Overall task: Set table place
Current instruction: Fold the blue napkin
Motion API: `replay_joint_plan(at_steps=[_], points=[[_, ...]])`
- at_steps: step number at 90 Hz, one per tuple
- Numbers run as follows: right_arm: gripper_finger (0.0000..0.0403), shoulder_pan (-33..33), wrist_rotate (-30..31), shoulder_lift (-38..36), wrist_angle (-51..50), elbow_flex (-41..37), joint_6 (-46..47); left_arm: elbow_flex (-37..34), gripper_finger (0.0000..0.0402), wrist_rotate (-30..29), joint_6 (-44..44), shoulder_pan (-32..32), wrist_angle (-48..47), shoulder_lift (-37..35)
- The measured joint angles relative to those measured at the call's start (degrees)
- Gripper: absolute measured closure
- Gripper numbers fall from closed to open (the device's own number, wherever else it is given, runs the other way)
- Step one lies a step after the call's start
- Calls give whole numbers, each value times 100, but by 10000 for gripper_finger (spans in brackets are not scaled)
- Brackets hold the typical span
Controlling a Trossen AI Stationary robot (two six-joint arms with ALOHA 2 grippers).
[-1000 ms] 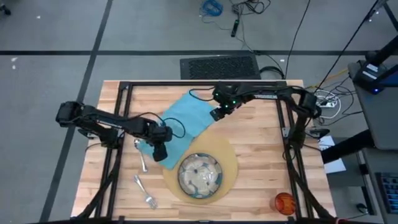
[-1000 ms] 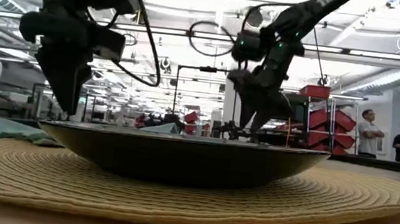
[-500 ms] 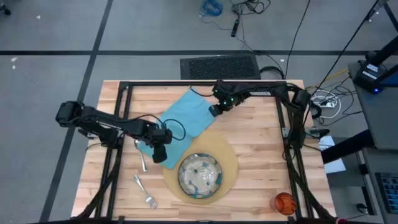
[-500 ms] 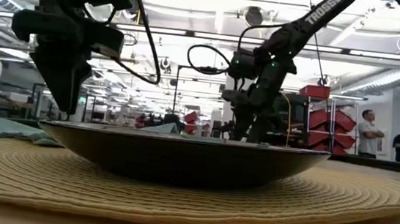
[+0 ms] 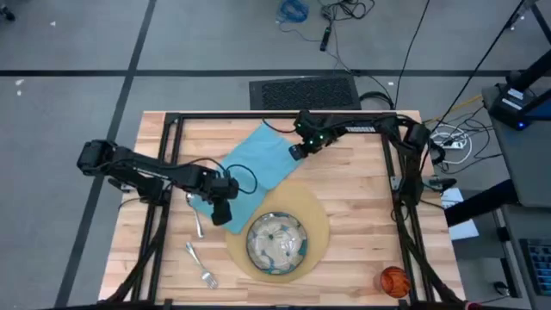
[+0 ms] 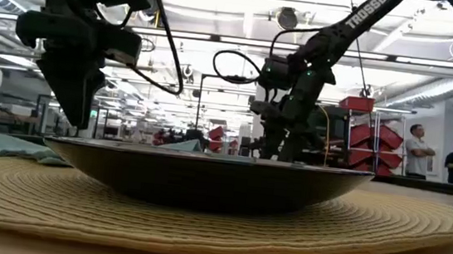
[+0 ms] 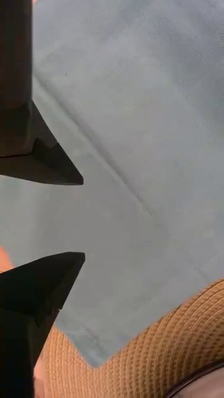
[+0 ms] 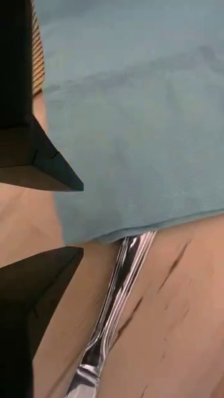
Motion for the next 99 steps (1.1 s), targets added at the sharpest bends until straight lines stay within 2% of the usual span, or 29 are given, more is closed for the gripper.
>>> replay_joint_plan(at_steps=[17,26,34,45,52,61,66,72,79,91,99], points=[[256,0,25,164,161,0,42,0,231,0,-9,-55,13,0],[270,2,30,174,372,2,44,1,231,0,-11,-55,15,0],[303,0,22,177,382,2,43,2,231,0,-9,-55,14,0],[374,2,15,177,262,2,-95,2,231,-22,23,-55,20,0],[394,2,8,177,258,2,-216,2,231,-333,220,-50,120,-34],[397,0,4,177,254,2,-245,86,231,-1205,606,126,483,-153],[400,2,2,177,254,2,-256,241,231,-1482,948,322,792,-199],[400,2,2,177,251,2,-252,473,233,-1451,1342,666,1301,-216],[401,10,-8,177,240,2,-249,796,242,-1044,1783,1214,1622,-139],[402,43,-151,176,242,2,-238,1245,260,-612,2239,2358,1609,325],[402,74,-177,175,240,2,-240,1416,264,-19,2345,3106,1601,642]])
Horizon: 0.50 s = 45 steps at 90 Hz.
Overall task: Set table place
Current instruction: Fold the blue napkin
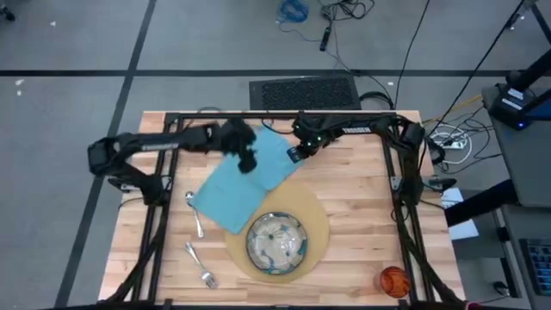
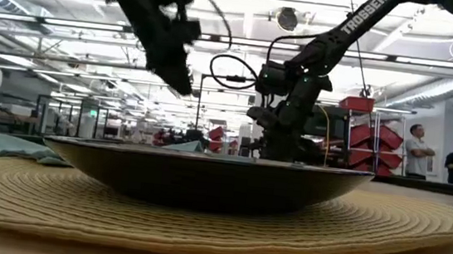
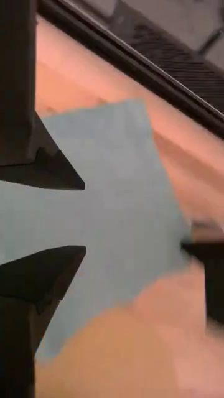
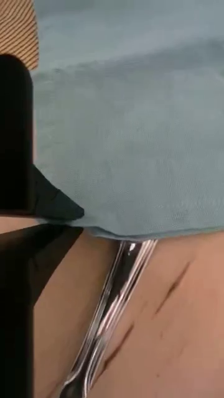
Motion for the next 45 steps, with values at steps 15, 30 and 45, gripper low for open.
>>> replay_joint_plan(at_steps=[15,30,45], points=[[402,22,-141,0,24,-1,-109,333,264,1069,-41,1098,292,626],[401,20,-274,0,75,0,-257,869,265,2289,-761,1730,585,1469],[402,20,-274,0,128,0,-321,1419,265,2264,-1045,1840,417,2379]])
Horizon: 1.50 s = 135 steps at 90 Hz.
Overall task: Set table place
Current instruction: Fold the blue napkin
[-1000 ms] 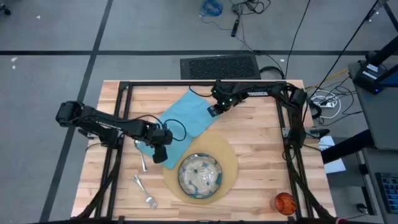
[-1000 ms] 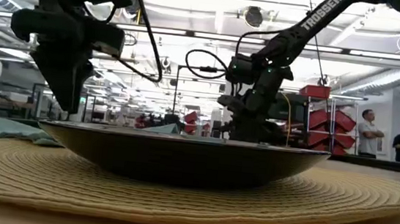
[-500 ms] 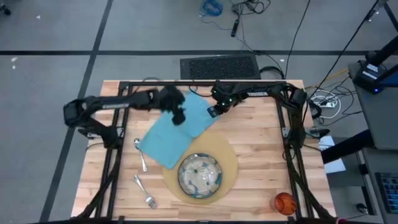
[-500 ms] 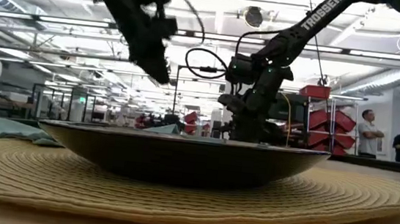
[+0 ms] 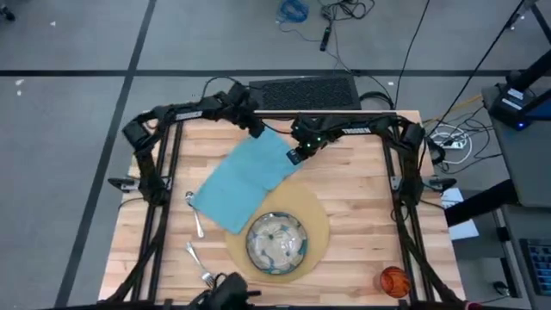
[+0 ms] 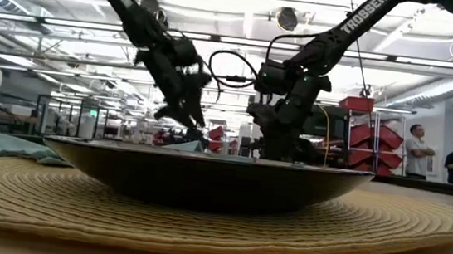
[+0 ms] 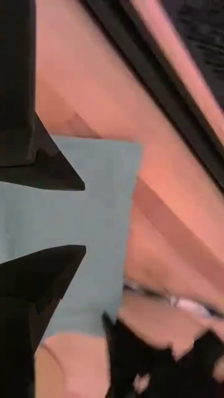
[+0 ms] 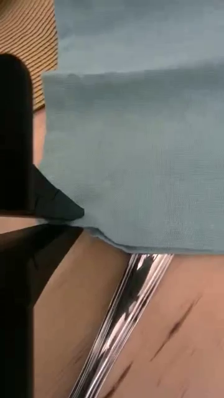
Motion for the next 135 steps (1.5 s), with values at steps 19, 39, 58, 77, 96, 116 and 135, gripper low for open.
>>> replay_joint_plan(at_steps=[19,39,58,77,96,116,135], points=[[402,0,-52,0,1,0,-40,473,265,-747,141,-15,-43,543],[403,0,-149,0,-1,0,-66,619,265,-981,441,-15,-245,668],[403,-7,-151,-1,18,0,-66,625,265,-1001,800,-12,-711,662],[403,-7,-153,-2,18,0,-33,627,265,-866,797,9,-1136,825],[403,-7,-174,-4,20,0,-24,696,265,-1034,942,-41,-1243,1063],[403,-7,-295,-4,20,0,-28,985,265,-1045,1107,-133,-1290,1110],[403,-11,-293,-4,47,2,-23,994,326,-833,1517,-205,-1408,1105]])
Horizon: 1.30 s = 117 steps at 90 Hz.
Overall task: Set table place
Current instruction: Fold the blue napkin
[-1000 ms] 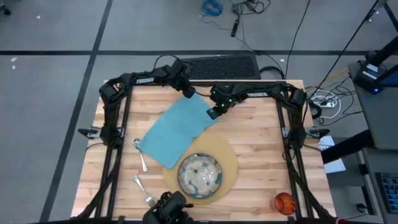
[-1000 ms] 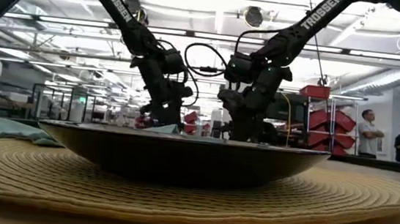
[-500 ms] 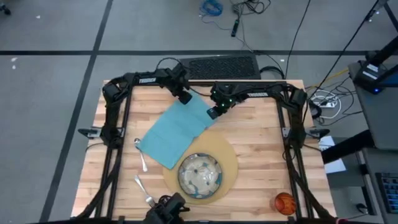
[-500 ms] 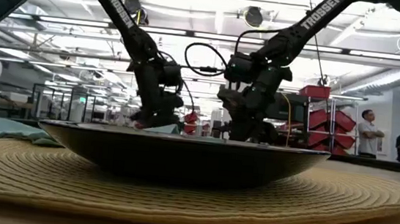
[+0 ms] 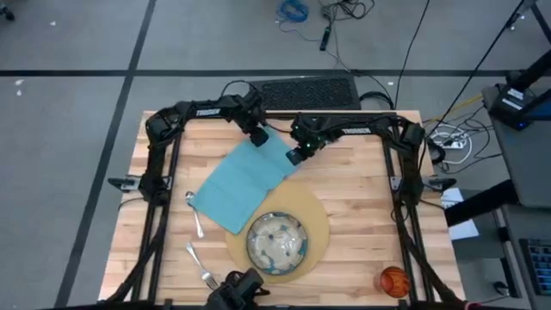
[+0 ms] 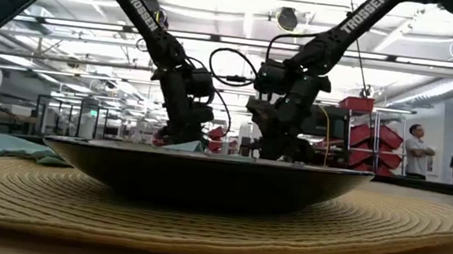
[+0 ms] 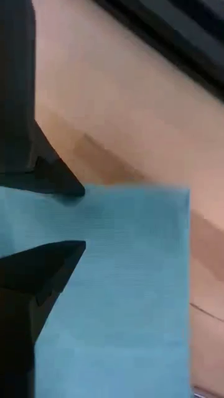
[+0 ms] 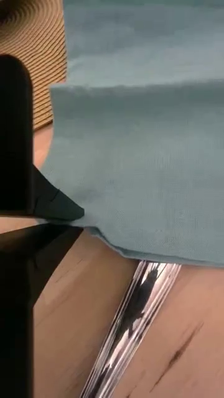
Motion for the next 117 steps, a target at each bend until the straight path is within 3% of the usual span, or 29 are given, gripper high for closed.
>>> replay_joint_plan(at_steps=[8,19,38,79,117], points=[[403,0,2,0,-2,0,14,0,383,0,35,-24,21,0],[403,0,8,0,6,0,20,0,399,-62,44,-33,61,0],[403,0,254,-55,28,0,-90,0,401,-406,152,-39,34,-120],[403,11,339,-812,-43,2,-230,0,401,-499,386,-58,-444,-1412],[403,188,639,-2724,-7,2,-328,0,401,-522,309,-213,-1424,-3481]])
